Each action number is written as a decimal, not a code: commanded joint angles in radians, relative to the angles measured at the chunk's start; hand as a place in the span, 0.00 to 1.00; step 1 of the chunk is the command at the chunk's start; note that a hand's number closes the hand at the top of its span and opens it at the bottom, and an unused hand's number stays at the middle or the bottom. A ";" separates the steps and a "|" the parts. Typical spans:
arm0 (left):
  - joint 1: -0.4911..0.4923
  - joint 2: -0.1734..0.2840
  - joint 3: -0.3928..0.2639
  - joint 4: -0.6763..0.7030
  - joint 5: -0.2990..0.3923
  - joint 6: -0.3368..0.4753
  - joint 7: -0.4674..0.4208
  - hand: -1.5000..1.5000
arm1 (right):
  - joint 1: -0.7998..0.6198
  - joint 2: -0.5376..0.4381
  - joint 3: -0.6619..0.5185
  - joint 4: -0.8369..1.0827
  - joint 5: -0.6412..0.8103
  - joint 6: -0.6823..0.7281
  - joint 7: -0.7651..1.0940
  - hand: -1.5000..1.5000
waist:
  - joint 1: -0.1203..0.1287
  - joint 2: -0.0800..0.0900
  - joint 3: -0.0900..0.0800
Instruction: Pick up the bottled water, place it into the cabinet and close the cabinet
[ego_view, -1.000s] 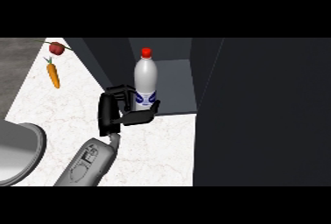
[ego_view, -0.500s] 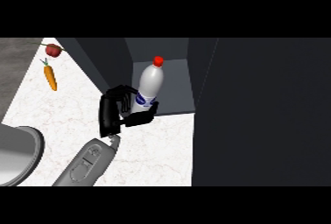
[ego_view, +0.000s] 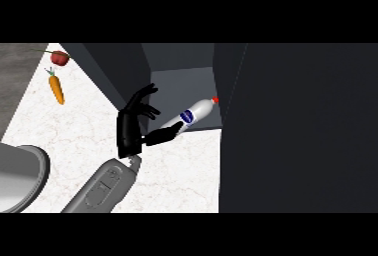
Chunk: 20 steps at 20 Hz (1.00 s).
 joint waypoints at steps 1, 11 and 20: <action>-0.232 0.024 0.125 0.222 0.052 -0.093 0.095 0.00 | 0.002 0.009 0.010 0.023 0.016 -0.004 -0.017 0.00 | -0.028 0.040 -0.014; -0.290 0.020 0.160 0.225 0.147 -0.148 0.032 0.00 | 0.009 0.012 0.022 -0.005 0.023 -0.017 -0.005 0.00 | -0.013 0.040 -0.019; -0.190 -0.012 0.227 0.098 0.355 -0.365 -0.245 0.00 | 0.041 -0.002 -0.011 -0.017 0.025 -0.020 -0.040 0.00 | 0.036 0.026 -0.018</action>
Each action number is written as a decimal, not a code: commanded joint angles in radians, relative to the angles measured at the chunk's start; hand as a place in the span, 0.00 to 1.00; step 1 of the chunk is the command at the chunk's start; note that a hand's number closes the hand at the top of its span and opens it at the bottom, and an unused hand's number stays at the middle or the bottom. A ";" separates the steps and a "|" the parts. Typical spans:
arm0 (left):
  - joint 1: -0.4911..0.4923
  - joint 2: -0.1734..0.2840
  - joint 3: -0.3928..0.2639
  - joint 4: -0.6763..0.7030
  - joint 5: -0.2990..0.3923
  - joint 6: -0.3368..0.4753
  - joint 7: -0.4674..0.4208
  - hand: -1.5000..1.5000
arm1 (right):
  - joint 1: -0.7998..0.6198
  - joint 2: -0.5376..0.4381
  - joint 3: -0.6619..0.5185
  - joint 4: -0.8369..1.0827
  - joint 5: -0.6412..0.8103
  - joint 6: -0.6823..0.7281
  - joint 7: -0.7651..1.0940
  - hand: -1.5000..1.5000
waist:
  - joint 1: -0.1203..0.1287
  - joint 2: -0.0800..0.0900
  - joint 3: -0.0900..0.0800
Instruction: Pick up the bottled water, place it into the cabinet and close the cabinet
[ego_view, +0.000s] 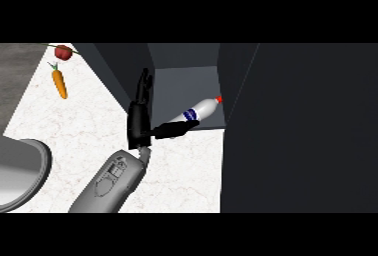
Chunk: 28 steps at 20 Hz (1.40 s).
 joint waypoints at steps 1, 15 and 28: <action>-0.175 0.074 0.155 0.103 0.094 -0.197 -0.110 0.00 | -0.013 0.018 -0.005 0.003 0.010 -0.026 0.001 0.00 | 0.009 0.015 -0.002; -0.050 0.053 0.169 0.015 0.194 -0.399 -0.244 0.00 | 0.054 -0.024 -0.019 -0.074 -0.014 -0.034 0.029 0.00 | 0.052 -0.002 0.001; 0.300 0.018 0.009 -0.493 0.137 -0.351 -0.098 0.00 | 0.073 -0.029 0.030 -0.142 -0.016 -0.067 0.079 0.00 | 0.062 -0.005 0.001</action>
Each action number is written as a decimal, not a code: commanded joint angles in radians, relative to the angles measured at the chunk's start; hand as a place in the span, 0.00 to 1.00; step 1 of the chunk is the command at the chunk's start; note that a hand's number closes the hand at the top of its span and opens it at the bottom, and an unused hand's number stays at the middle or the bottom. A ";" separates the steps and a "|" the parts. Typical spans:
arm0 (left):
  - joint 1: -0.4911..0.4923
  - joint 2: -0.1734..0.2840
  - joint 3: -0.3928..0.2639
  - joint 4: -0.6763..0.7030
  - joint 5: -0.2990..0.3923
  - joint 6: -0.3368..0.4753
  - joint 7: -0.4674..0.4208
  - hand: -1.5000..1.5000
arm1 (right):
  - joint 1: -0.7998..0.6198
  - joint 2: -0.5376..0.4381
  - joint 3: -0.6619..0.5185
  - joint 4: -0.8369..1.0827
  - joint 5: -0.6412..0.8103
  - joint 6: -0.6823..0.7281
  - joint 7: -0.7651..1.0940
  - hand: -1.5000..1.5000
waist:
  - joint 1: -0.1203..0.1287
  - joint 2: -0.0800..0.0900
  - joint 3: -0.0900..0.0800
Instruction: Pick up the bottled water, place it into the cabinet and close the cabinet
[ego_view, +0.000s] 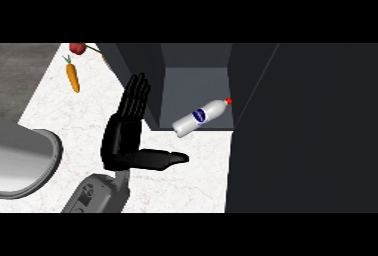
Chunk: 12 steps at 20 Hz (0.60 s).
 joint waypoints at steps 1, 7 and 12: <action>0.133 0.026 -0.035 -0.218 -0.022 0.009 0.022 0.00 | 0.034 -0.004 0.036 -0.008 0.023 -0.006 -0.019 0.00 | 0.003 -0.004 0.001; 0.296 0.052 -0.089 -0.440 -0.018 0.000 0.100 0.00 | 0.066 -0.048 0.017 -0.032 0.025 0.005 -0.048 0.00 | 0.000 -0.003 0.001; 0.426 0.101 -0.123 -0.499 0.012 -0.103 0.018 0.00 | 0.043 -0.098 0.098 -0.034 0.142 0.031 -0.022 1.00 | 0.002 -0.003 0.000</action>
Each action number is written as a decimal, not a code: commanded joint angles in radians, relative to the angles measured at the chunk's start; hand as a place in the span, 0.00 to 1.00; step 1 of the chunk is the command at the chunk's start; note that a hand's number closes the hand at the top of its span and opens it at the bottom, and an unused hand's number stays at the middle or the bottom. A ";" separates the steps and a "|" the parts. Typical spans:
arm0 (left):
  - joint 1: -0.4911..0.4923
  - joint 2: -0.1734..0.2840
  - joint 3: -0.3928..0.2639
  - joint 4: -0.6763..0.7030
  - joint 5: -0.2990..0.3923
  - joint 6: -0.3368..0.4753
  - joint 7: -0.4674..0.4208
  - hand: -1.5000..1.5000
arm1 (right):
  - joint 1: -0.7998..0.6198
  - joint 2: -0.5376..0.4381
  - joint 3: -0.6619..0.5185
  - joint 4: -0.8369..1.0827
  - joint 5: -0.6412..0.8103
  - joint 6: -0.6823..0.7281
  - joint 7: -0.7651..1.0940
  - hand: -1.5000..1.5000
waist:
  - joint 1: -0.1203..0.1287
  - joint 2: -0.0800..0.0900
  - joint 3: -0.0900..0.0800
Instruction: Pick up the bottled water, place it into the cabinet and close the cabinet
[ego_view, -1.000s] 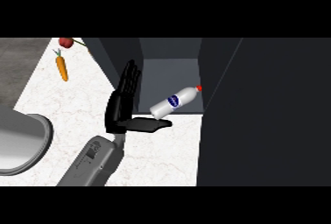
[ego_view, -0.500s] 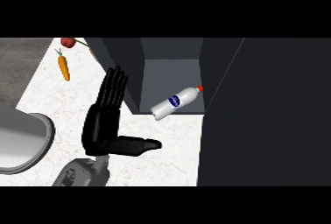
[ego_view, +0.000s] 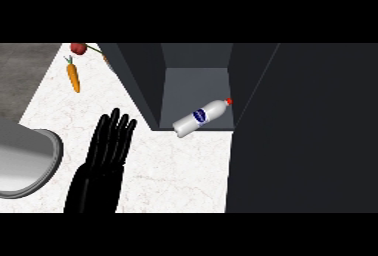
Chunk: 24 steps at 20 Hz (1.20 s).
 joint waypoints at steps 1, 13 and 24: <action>0.125 0.010 -0.090 -0.139 -0.040 0.011 -0.010 0.00 | -0.011 -0.055 0.047 -0.061 0.041 0.025 0.082 1.00 | 0.006 -0.001 0.000; 0.397 0.171 0.162 -0.275 0.138 -0.141 -0.146 0.00 | -0.014 -0.141 0.293 -0.192 0.221 0.107 0.157 1.00 | 0.010 -0.002 -0.003; 0.617 0.270 0.336 -0.375 0.318 -0.321 -0.186 0.00 | -0.138 -0.026 0.354 -0.182 0.263 0.085 0.312 1.00 | 0.054 0.000 -0.004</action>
